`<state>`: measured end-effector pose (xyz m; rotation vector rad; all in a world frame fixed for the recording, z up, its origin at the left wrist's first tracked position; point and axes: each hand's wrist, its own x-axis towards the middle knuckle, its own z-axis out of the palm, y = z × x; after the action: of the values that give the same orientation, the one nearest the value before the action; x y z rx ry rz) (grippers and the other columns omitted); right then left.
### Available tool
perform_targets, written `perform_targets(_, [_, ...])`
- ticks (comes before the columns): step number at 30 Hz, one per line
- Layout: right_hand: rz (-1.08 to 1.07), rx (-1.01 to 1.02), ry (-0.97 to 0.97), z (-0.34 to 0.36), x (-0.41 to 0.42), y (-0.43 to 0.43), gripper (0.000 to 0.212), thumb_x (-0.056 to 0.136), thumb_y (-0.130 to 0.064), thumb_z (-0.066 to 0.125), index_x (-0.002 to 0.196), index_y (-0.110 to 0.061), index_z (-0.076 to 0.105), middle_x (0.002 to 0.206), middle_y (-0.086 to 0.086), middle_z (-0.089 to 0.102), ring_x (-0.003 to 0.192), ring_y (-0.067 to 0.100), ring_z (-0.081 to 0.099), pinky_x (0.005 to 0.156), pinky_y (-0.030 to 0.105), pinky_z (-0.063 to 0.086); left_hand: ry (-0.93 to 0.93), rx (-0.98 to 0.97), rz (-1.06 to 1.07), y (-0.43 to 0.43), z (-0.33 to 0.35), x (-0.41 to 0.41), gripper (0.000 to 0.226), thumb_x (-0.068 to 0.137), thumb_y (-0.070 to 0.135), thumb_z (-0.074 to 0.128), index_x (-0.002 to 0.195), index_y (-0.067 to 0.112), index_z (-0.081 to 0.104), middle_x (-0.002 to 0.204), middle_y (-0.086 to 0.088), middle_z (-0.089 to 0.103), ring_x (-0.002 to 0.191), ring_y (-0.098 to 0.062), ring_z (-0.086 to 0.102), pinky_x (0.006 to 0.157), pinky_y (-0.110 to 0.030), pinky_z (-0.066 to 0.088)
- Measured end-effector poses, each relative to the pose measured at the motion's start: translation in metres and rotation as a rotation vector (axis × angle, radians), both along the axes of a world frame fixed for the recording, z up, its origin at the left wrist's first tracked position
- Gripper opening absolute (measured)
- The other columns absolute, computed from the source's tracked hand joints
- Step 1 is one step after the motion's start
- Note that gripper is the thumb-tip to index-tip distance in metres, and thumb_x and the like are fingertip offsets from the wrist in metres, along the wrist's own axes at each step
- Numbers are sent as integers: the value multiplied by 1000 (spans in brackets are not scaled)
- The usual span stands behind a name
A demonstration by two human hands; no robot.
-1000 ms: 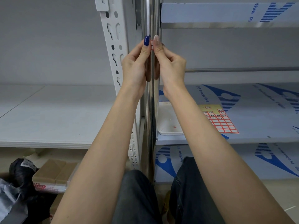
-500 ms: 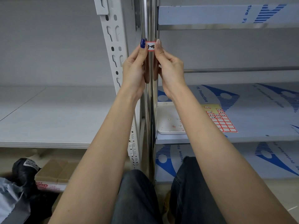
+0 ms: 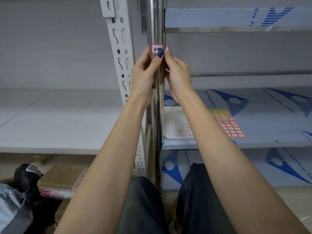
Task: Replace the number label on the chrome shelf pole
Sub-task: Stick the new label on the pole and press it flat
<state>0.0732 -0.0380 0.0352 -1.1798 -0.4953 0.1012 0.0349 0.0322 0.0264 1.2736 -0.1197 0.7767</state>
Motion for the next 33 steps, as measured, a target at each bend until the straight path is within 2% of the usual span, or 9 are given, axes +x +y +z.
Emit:
perform_targets(2, [12,-2,2,0,-1,-2,27,95,-26,53,74,-19,70,85,10,67,81,18,60,76,35,47,5,-13,3,0,1,0,22,86,18,56,107,9,61,66,-7,46,53,-21,34,46,-29,24])
perform_targets(6, [1,-48,-67,0,-2,-6,26,90,-26,55,69,-14,65,71,9,59,69,18,54,63,34,41,-10,-51,-21,0,1,2,17,86,18,50,96,11,62,67,-10,42,57,-22,34,48,-32,25])
perform_targets(9, [-5,-64,-88,0,-4,-6,25,92,-24,57,71,-16,69,72,5,65,73,16,60,68,35,47,-6,-100,-22,-2,2,2,18,82,22,50,88,15,65,66,-9,42,58,-21,37,48,-29,28])
perform_targets(12, [-25,-74,-102,0,-5,-4,21,90,-24,58,75,-15,70,75,8,65,75,20,60,69,36,46,14,-128,-4,-2,2,3,28,81,22,48,99,9,65,65,-8,44,58,-20,39,45,-27,31])
perform_targets(15, [-47,-83,-138,0,-7,-3,17,90,-22,60,77,-17,70,64,-2,63,67,14,59,62,28,45,48,-184,39,-3,4,2,34,92,14,41,116,0,60,53,3,47,53,-13,41,40,-21,32])
perform_targets(20, [-94,-92,-157,1,-11,-2,17,89,-19,61,74,-18,68,57,-10,61,60,5,57,59,18,46,57,-231,42,-8,8,-3,26,96,10,38,106,9,61,48,9,49,45,-6,45,37,-16,32])
perform_targets(24, [-88,-103,-117,2,-10,-3,22,88,-23,61,68,-19,69,65,-1,65,67,12,61,64,27,48,51,-208,49,-8,7,-3,28,95,10,38,110,3,61,48,8,47,46,-10,41,37,-16,31])
perform_targets(29, [-82,-93,-104,0,-7,-2,24,87,-26,60,67,-16,70,71,6,67,73,18,63,71,39,52,26,-183,32,-8,7,-5,24,94,10,41,82,11,62,53,2,47,49,-14,40,38,-17,30])
perform_targets(33, [-77,-89,-74,0,-6,-2,25,86,-27,59,66,-18,70,70,5,67,71,17,62,67,37,49,48,-176,23,-6,6,-2,28,94,13,40,97,-5,61,51,3,47,48,-15,39,36,-15,29])
